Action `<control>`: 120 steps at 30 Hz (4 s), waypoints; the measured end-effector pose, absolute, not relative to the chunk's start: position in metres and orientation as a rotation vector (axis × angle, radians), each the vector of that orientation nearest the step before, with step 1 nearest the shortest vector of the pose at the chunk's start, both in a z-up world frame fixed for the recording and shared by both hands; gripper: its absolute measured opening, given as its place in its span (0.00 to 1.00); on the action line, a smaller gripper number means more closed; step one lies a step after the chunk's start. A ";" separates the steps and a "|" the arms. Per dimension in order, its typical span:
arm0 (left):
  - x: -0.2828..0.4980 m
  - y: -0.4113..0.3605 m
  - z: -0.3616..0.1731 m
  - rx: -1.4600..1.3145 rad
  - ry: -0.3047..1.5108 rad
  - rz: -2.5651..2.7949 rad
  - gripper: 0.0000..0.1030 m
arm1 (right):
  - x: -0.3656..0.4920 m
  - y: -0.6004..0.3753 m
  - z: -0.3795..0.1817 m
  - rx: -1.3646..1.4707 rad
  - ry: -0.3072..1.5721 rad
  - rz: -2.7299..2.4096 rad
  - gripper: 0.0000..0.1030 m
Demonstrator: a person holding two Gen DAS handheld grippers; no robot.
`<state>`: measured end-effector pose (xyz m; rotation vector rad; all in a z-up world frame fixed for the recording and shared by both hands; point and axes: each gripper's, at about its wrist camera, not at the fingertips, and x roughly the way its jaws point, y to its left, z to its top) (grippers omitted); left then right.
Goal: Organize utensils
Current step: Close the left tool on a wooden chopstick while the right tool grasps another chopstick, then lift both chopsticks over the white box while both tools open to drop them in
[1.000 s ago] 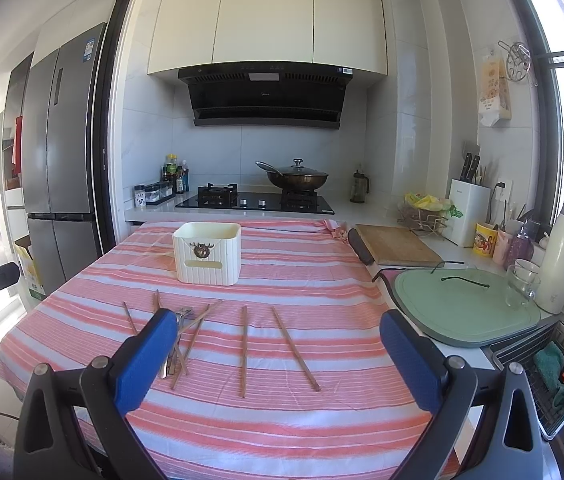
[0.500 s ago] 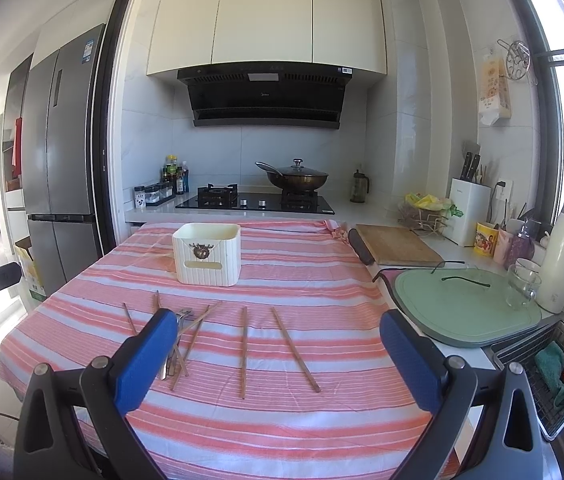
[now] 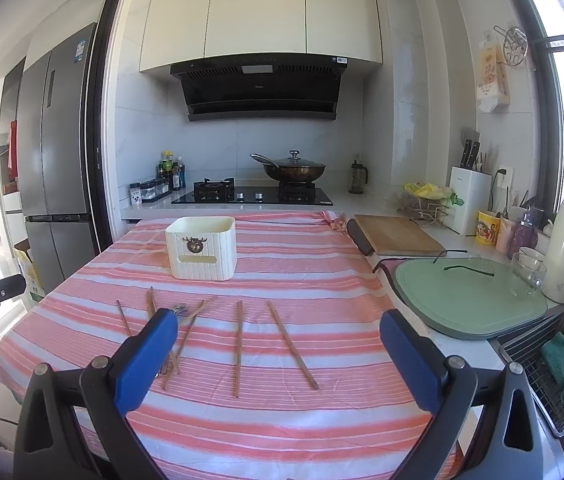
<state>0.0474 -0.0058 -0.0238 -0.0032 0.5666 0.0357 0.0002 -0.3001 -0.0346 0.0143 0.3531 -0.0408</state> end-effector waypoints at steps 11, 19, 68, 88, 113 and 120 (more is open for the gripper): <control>0.100 -0.008 -0.077 -0.026 0.752 0.063 1.00 | 0.029 -0.315 -0.060 0.027 0.412 -0.052 1.00; 0.174 -0.009 -0.122 -0.065 0.877 0.092 1.00 | 0.059 -0.326 -0.085 0.033 0.485 -0.066 1.00; 0.261 0.042 -0.195 0.076 1.210 -0.130 0.84 | 0.286 -0.321 -0.203 -0.148 1.142 0.272 0.78; 0.351 0.015 -0.189 0.078 1.280 -0.211 0.04 | 0.392 -0.291 -0.196 -0.174 1.198 0.302 0.06; 0.273 0.060 0.018 -0.089 0.708 -0.356 0.03 | 0.289 -0.320 0.012 0.036 0.644 0.348 0.06; 0.321 0.056 0.096 -0.143 0.540 -0.338 0.03 | 0.334 -0.291 0.075 0.006 0.506 0.331 0.06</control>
